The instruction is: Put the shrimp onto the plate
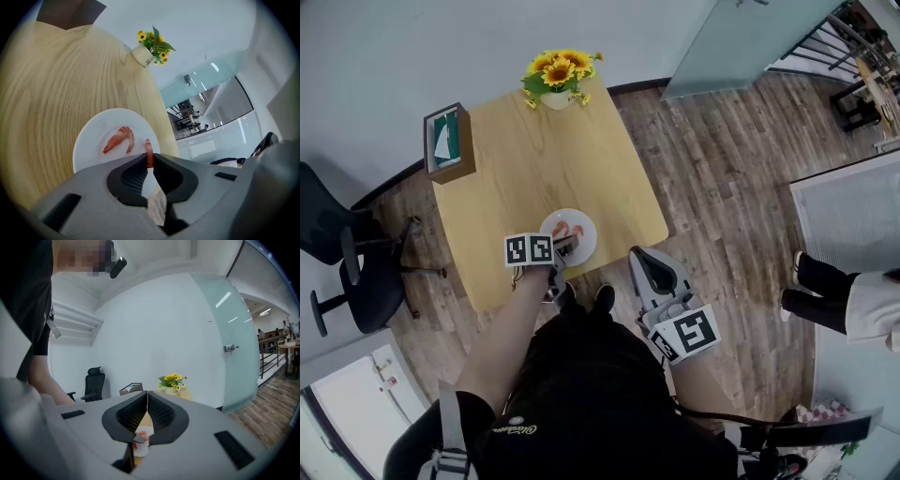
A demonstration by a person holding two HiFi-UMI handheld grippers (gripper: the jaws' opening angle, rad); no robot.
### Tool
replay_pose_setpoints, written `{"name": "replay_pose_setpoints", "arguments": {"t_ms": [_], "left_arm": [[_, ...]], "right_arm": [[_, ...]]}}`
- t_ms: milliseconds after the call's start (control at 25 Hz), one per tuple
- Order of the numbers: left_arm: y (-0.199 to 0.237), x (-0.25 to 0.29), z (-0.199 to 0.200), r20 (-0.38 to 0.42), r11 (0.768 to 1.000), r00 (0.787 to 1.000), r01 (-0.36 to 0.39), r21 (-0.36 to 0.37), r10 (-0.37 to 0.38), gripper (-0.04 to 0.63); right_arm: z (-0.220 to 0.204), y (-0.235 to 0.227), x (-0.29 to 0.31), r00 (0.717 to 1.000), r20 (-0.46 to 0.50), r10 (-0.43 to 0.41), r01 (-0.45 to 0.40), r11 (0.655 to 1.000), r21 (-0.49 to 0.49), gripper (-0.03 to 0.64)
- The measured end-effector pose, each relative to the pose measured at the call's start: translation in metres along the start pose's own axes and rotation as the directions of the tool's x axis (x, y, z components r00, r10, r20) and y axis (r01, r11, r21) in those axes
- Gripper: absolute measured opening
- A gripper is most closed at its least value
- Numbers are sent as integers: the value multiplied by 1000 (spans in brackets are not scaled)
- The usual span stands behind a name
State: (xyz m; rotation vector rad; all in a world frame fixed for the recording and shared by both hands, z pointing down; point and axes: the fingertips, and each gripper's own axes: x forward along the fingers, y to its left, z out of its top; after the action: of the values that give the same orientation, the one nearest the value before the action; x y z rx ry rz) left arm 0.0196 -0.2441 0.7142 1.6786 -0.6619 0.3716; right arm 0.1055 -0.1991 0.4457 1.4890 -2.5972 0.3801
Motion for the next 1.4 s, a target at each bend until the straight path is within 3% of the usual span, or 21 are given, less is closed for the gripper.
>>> {"name": "replay_pose_setpoints", "arguments": {"t_ms": [320,800,1040,1400], "left_arm": [[7,0,2,1,999,1000,-27,-29,27,58],[-3,1,-1,-45,999,999,0,-49,-2,189],[-4,-2,-5,-99,998,993,-60,12,61,210],[-7,-6,-11,-109,996,991,-77,44,81,224]], "right_arm": [[1,0,0,1000,5,-5,5,1000,3,6],[5,-2,-1,1000,28,-11,11,1000,5,6],[9,-2,-3,999,38,-12,12,1000,3,6],[12,-1,-7,998,61,-10,10,1000,1,6]]}}
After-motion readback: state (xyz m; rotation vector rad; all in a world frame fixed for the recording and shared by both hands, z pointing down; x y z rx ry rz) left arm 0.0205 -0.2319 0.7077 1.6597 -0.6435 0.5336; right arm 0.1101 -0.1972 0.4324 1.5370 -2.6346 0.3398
